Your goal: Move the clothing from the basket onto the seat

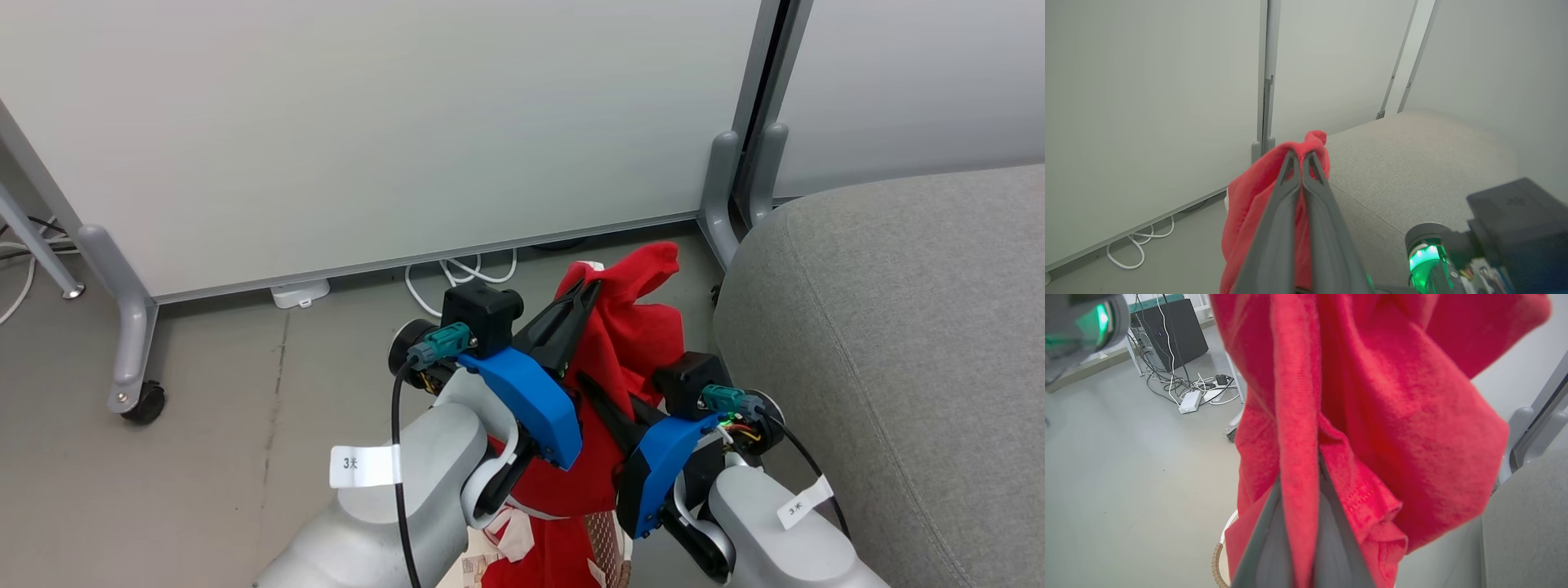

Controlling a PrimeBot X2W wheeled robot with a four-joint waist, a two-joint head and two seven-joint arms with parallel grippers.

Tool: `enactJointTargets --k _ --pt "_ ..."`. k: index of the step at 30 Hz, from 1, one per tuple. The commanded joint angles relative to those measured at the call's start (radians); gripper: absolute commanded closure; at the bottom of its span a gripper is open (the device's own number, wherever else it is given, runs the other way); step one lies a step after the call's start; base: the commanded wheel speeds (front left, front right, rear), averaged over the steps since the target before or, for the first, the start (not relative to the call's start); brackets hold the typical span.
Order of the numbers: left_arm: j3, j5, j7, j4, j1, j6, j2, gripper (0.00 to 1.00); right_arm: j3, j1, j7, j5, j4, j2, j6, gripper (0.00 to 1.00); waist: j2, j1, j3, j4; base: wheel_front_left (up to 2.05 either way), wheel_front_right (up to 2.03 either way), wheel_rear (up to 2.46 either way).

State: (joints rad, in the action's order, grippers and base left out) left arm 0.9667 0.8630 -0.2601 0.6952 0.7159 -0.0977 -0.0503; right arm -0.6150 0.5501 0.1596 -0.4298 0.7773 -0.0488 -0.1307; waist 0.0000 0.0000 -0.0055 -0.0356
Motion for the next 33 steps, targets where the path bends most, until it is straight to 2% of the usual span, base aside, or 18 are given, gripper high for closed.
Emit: enactJointTargets --k 1,9,16,25,33 --pt "-0.001 -0.005 -0.007 0.002 0.014 0.004 0.0 0.0 -0.003 0.012 0.004 -0.004 0.002 -0.003 0.0 1.0 0.0 0.0 0.001 -0.001 0.0 0.0 0.0" --pt "-0.043 -0.058 -0.006 -0.023 -0.023 0.017 -0.019 0.0 -0.007 0.015 0.012 -0.006 0.003 -0.003 0.0 1.0 0.0 0.0 0.003 -0.003 0.0 0.0 0.0" --pt "-0.16 -0.175 -0.006 -0.152 -0.164 0.031 -0.073 0.0 0.021 0.02 0.025 0.02 0.001 -0.003 0.0 1.0 0.0 0.0 0.016 -0.004 0.0 0.0 0.0" --pt "-0.285 -0.349 -0.006 -0.315 -0.378 -0.017 -0.126 0.0 0.071 0.013 0.034 0.053 -0.022 -0.003 0.0 1.0 0.0 0.0 0.039 0.0 0.0 0.0 0.0" --pt "-0.43 -0.421 -0.006 -0.405 -0.529 -0.033 -0.139 0.0 0.105 -0.012 0.026 0.065 -0.045 -0.003 0.0 1.0 0.0 0.0 0.042 0.003 0.0 0.0 0.0"
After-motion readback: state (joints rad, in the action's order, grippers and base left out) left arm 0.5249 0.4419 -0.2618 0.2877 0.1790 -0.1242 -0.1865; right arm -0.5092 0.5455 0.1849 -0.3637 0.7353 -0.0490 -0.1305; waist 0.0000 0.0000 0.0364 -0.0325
